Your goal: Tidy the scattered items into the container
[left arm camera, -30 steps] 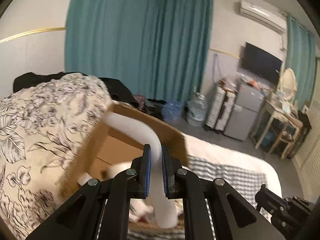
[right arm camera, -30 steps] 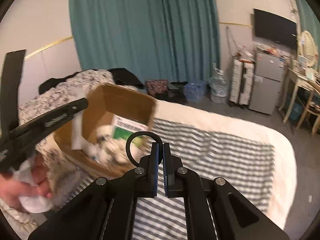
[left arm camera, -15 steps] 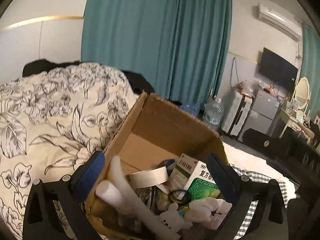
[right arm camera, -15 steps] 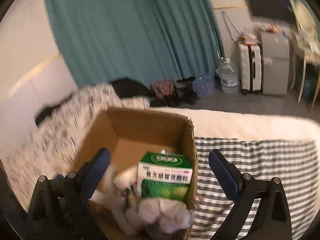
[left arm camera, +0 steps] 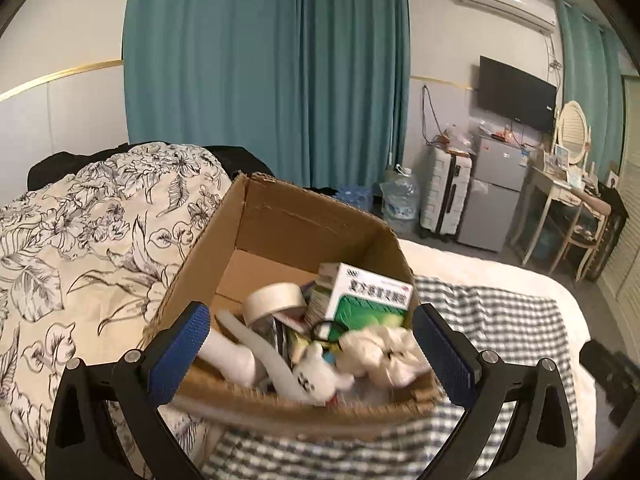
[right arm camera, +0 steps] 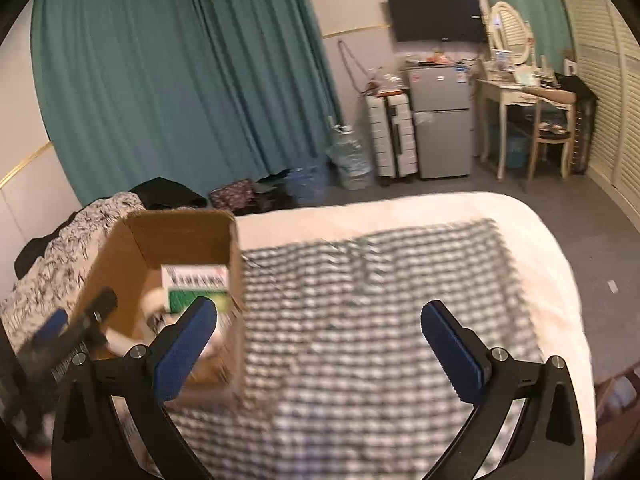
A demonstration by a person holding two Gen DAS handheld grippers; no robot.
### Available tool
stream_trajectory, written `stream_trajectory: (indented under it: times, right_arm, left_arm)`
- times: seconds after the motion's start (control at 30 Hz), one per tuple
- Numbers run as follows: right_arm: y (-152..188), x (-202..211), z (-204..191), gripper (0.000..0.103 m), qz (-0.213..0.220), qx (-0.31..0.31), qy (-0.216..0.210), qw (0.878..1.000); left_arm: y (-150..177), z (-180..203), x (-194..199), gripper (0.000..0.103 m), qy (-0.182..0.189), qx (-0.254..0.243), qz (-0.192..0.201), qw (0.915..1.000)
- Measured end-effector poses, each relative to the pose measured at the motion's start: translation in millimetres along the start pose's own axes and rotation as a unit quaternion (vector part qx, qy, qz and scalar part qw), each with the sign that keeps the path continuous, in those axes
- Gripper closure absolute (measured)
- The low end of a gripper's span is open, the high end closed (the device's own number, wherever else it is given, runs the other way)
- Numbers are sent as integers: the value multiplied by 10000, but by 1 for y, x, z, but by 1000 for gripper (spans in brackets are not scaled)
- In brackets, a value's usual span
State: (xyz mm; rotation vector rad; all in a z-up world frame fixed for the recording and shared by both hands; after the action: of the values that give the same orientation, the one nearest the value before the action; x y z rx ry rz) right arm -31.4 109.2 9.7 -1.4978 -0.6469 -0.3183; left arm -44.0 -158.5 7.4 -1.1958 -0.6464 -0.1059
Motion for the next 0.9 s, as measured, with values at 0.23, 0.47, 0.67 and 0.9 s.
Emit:
stream_trajectory:
  times: [0.23,0.47,0.67,0.9]
  right_arm:
    - [10,1,7,0,-102,-59,110,9999]
    - [19,-16,-17,0,-183,693,64,9974]
    - [23,-39,-13,0,-304,670,29,9973]
    - [25,-46,0,0,-336,573,162,9977]
  left_arm:
    - [20,17,5,0,-289,-306,-119,9990]
    - [28,37,-5,0,-346,-378,-47,9987]
    - [38,41,-28,0,-566,-452,-288,9970]
    - [40,40,-38,0,-647,-498,-344,9961]
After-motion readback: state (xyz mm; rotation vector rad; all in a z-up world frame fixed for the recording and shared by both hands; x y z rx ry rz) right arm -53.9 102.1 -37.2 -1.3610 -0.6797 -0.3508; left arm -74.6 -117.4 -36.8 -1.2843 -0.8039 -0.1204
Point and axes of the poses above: each gripper's, at about its wrist camera, not at the fingertips, and x roughly against the way its jaws point, z to its right, y to its underside, the point moved 1 cm from there along -x, roughly the way its jaws point, and after that the axes turned 14 degrees about x, right-handed, at the moved point
